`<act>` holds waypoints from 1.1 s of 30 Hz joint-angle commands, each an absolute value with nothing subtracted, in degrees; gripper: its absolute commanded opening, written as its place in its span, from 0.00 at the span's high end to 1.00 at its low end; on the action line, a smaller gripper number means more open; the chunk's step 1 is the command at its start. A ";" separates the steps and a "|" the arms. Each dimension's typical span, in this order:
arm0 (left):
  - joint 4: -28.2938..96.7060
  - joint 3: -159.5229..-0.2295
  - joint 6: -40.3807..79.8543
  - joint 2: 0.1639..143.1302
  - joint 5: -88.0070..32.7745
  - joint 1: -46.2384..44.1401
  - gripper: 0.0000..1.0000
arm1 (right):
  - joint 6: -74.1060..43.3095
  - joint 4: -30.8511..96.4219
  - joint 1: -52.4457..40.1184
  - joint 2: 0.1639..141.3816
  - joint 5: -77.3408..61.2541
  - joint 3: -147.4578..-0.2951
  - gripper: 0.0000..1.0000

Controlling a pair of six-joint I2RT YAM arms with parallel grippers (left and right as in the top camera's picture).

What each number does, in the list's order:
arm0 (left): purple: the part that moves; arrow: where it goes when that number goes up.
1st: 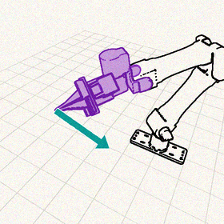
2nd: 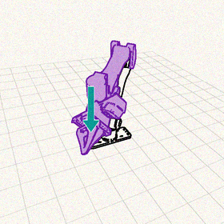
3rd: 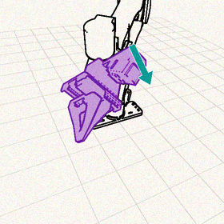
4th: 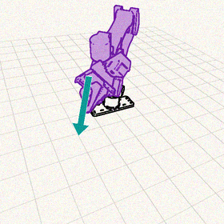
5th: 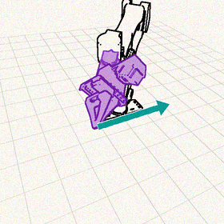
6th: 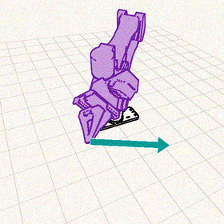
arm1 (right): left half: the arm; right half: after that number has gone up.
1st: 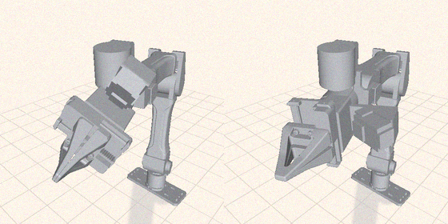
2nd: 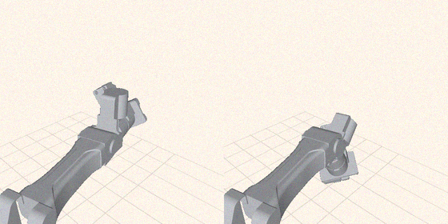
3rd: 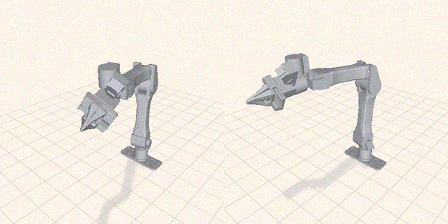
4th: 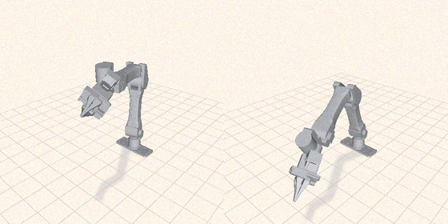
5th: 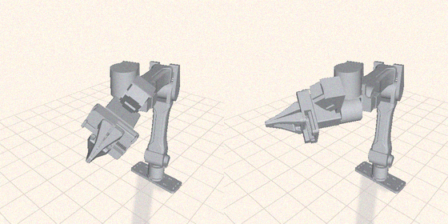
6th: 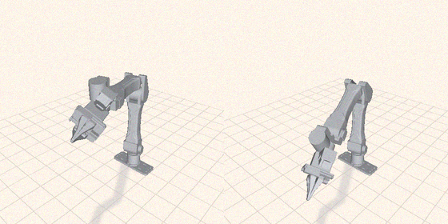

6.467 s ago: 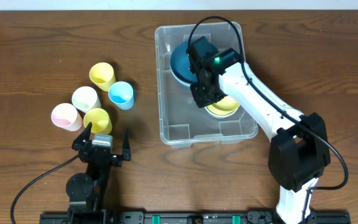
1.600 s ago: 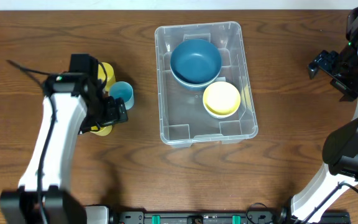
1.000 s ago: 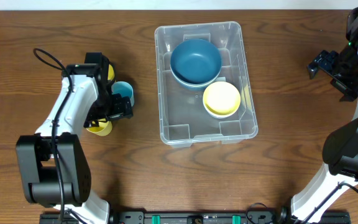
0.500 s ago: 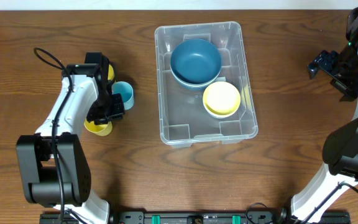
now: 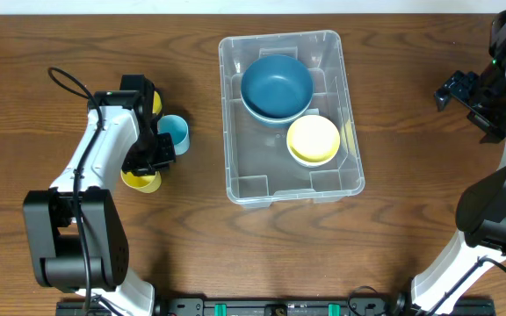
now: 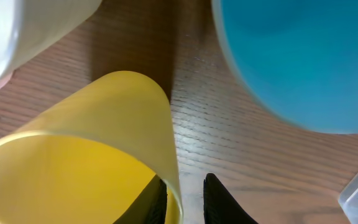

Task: Pack container
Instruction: 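Move the left gripper to the yellow cup and grasp it, then carry the yellow cup with the left gripper into the container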

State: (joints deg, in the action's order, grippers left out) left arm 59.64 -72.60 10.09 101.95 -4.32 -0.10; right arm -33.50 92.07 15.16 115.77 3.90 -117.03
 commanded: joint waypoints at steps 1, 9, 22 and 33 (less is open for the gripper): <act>59.48 -71.22 9.67 102.56 -3.14 -0.08 0.79 | -34.24 92.14 15.42 115.09 4.51 -117.14 0.01; 58.78 -70.06 9.69 102.56 -3.14 -0.08 0.88 | -34.26 92.12 15.42 115.09 4.49 -117.14 0.01; 65.98 -74.11 9.78 100.40 -4.49 -0.08 0.94 | -34.24 92.12 15.42 115.09 4.51 -117.14 0.01; 71.88 -80.93 10.17 83.20 -14.50 -2.39 0.94 | -34.26 92.14 15.42 115.09 4.51 -117.14 0.01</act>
State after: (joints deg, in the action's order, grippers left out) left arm 71.20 -78.04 10.13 88.27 -10.37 -0.69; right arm -33.50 92.09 15.16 115.77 3.90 -117.03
